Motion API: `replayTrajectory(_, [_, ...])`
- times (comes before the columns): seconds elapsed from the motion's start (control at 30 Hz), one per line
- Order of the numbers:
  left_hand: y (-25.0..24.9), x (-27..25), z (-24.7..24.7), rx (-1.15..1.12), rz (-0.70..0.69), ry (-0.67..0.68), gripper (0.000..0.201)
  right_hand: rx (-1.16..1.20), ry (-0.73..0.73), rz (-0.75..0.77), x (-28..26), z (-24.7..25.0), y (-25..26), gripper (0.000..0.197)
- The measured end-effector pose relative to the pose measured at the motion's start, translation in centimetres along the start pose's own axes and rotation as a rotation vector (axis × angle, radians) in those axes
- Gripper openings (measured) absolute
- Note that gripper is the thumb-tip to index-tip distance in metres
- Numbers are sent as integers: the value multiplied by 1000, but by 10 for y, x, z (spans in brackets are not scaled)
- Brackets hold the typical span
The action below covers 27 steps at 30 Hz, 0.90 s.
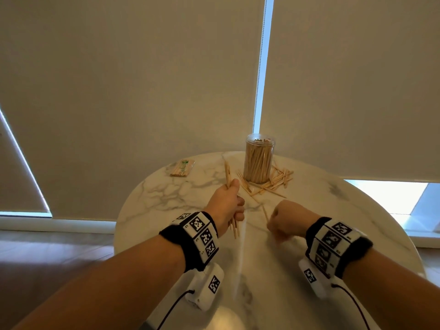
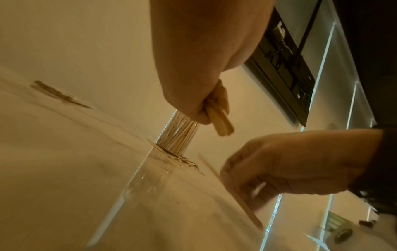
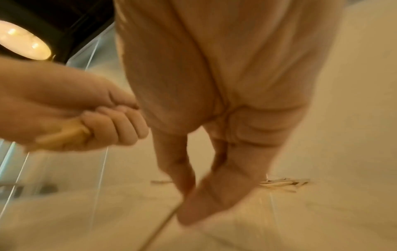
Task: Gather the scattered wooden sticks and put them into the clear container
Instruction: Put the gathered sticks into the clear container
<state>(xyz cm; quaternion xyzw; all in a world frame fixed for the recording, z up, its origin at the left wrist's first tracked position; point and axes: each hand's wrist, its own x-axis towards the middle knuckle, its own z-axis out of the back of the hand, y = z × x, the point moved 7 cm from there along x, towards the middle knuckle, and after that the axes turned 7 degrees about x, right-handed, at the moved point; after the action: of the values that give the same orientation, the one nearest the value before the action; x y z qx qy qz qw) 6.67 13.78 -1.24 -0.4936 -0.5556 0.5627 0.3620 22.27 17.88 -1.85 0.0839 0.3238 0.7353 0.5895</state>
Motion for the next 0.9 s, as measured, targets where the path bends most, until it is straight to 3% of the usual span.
replayTrajectory(0.1, [4, 0, -1, 17, -27, -23, 27, 490, -147, 241, -10, 14, 28, 14])
replayTrajectory(0.17, [4, -2, -7, 20, -44, 12, 28, 615, -179, 349, -22, 18, 45, 13])
replayTrajectory(0.37, [4, -6, -21, -58, -12, 83, 38, 371, -226, 408, -25, 12, 59, 11])
replayTrajectory(0.47, [-1, 3, -7, -4, -89, -18, 37, 433, -77, 411, -27, 6, 58, 16])
replayTrajectory(0.53, [-10, 9, 2, -5, -117, -90, 35, 320, 74, 329, -29, -7, 52, 24])
replayTrajectory(0.6, [-18, 10, 3, -133, -123, -86, 31, 167, 211, 255, -34, -23, 48, 34])
replayTrajectory(0.63, [-20, 8, 0, -200, -109, -70, 28, 170, 228, 286, -36, -28, 51, 28])
replayTrajectory(0.77, [-18, 3, -12, -191, -102, 15, 26, 248, 79, 405, -34, -17, 61, 20])
replayTrajectory(0.9, [-14, 7, -1, 43, -115, 45, 32, 2, 158, 265, -28, -6, 54, 20])
